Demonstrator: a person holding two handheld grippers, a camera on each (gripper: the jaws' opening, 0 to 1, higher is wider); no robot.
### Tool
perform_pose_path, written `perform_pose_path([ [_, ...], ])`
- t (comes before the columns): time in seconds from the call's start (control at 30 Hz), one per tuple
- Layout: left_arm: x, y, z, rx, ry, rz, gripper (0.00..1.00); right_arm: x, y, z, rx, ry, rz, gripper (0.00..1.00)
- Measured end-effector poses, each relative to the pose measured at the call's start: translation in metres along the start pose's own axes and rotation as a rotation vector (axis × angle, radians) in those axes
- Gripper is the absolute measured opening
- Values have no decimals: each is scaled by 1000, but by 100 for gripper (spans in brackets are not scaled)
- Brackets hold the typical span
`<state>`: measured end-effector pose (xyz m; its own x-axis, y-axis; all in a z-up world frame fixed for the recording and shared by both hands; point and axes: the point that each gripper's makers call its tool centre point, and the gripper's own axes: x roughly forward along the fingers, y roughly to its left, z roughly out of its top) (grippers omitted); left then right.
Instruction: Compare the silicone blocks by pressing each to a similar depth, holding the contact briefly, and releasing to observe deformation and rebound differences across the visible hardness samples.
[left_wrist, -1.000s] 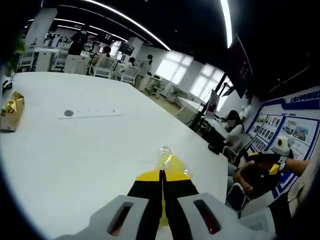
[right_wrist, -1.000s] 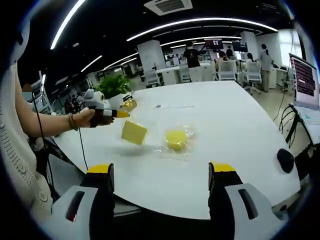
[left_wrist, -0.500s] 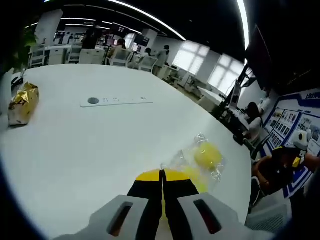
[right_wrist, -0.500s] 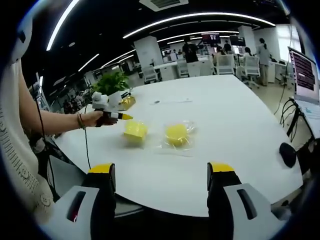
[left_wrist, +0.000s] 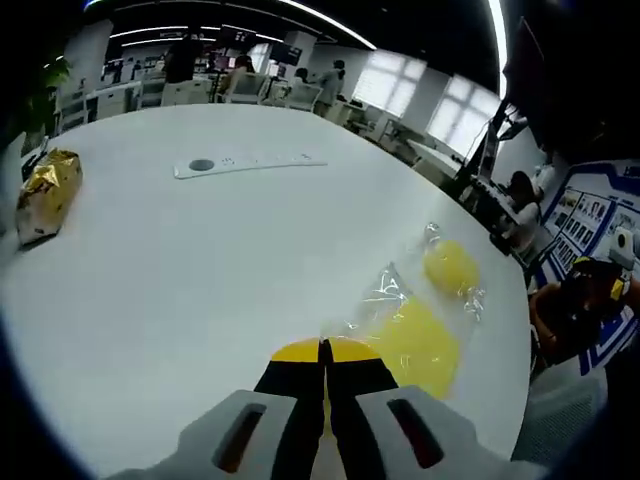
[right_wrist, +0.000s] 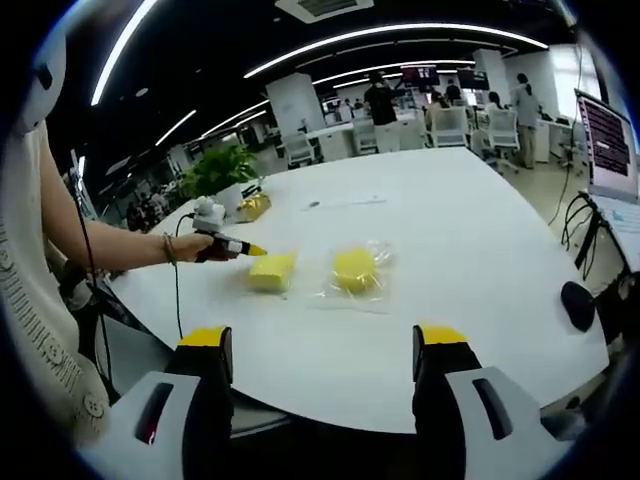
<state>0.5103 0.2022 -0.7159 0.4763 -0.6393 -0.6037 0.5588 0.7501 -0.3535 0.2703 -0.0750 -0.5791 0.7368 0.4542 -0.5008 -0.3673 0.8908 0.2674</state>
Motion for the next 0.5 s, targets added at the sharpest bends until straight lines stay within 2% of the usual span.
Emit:
perform_pose_path([
  [0.23,-1,2,6,18,-25,44,0,0,0,0,7,-6,2,67],
  [0.3,-4,5,7,43,-29,83,6,0,2,2,5,-13,7,67],
  [0.4,-10,3,8,42,-36,92,18,-1,4,2,-8,-15,11,67],
  [0.5,-21,-2,8,62,-39,110,25,-1,7,3,-18,-18,22,67],
])
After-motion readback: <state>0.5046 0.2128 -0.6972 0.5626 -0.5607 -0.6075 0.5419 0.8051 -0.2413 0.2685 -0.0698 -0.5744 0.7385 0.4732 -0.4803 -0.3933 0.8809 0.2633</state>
